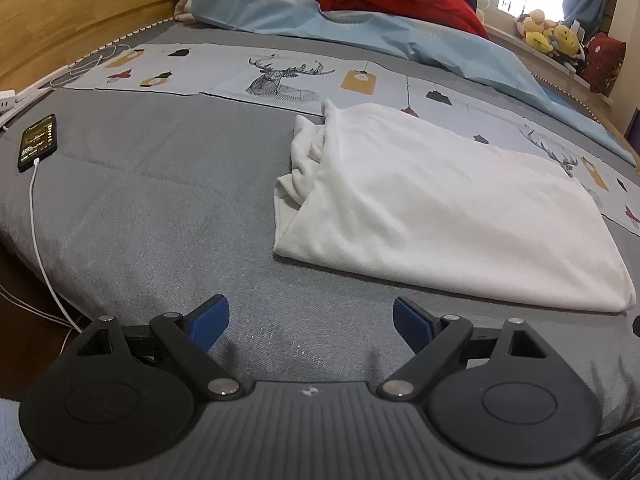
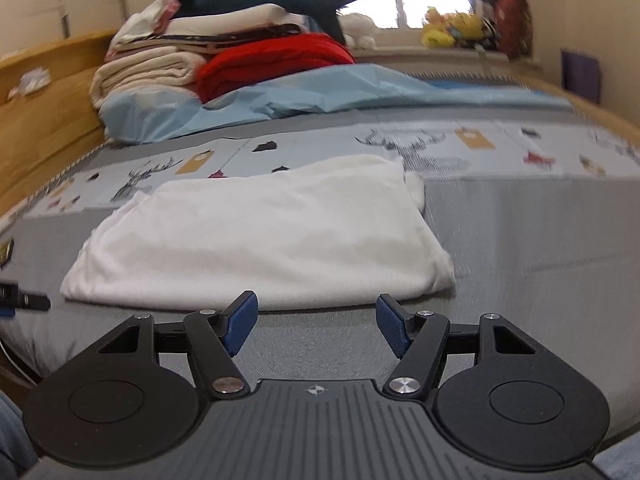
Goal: Fold small clothes
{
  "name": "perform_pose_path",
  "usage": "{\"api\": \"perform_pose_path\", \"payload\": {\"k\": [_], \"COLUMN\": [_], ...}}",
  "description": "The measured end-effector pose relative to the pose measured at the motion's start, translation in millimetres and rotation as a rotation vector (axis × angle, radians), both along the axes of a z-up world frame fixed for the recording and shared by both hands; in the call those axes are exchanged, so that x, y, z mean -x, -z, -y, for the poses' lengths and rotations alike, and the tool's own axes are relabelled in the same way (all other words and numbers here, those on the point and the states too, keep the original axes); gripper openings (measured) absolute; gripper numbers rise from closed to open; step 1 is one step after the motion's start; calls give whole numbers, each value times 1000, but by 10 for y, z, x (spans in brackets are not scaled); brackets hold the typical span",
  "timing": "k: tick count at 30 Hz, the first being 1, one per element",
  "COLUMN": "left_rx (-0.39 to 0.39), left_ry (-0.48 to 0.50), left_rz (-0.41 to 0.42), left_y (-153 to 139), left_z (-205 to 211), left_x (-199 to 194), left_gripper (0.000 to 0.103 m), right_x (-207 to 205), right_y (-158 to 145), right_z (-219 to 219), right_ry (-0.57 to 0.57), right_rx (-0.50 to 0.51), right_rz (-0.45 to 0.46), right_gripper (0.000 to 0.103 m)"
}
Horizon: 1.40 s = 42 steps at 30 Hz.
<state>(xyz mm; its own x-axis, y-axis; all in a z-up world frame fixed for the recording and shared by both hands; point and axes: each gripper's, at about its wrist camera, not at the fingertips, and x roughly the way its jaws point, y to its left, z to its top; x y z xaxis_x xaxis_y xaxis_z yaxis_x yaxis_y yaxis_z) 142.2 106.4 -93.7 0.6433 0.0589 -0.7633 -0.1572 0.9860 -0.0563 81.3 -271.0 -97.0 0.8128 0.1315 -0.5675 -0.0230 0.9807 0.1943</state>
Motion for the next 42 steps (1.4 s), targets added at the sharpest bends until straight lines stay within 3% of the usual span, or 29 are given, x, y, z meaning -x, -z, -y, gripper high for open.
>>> {"api": "perform_pose_path", "payload": {"k": [4,7,10,16,20,21,22,23,25,27,30,33,37,38,40,42], "left_rx": [-2,-38,-67,-29,25,22,12,-2,-23,-15,58,88,97,112,131,130], "left_ry": [-26,-58,-77,-133,-165,-169,-174,-178,-192,-226,-289,-365,-448,-457,-462,-456], "left_rz": [0,15,8,-38,-66,-69,-69,-68,-67,-78,-101,-74,-49,-51,-56,-54], "left_y": [-114,-219,-253,-187,-167,-169,-173,-177,-177,-156,-142,-199,-244,-243,-239,-247], "left_z": [-123,-276,-430,-734,-908,-937,-960,-985,-1053,-1158,-1353,-1543,-1720,-1748,-1768,-1758], "left_x": [-95,-221,-377,-619,-715,-738,-754,-769,-784,-784,-777,-738,-708,-706,-702,-704], "left_gripper": [92,92,92,92,92,92,92,92,92,92,92,92,92,92,92,92], "right_x": [-129,-268,-376,-640,-852,-902,-930,-955,-992,-1019,-1166,-1401,-1618,-1607,-1489,-1293], "right_y": [60,150,260,544,629,664,684,701,710,624,408,-15,-623,-720,-760,-540], "right_z": [213,517,732,901,877,886,899,915,927,862,688,247,-894,-1294,-1972,-2614], "right_ry": [98,237,347,446,454,463,480,503,519,508,497,397,98,-14,-236,-456], "right_rx": [-170,-368,-497,-625,-676,-692,-708,-719,-712,-651,-486,-213,150,228,355,494], "right_rz": [-65,-109,-123,-187,-143,-130,-113,-102,-114,-99,-128,-63,151,210,301,315], "right_gripper": [67,67,67,69,70,61,44,16,16,16,15,15,13,5,4,4]}}
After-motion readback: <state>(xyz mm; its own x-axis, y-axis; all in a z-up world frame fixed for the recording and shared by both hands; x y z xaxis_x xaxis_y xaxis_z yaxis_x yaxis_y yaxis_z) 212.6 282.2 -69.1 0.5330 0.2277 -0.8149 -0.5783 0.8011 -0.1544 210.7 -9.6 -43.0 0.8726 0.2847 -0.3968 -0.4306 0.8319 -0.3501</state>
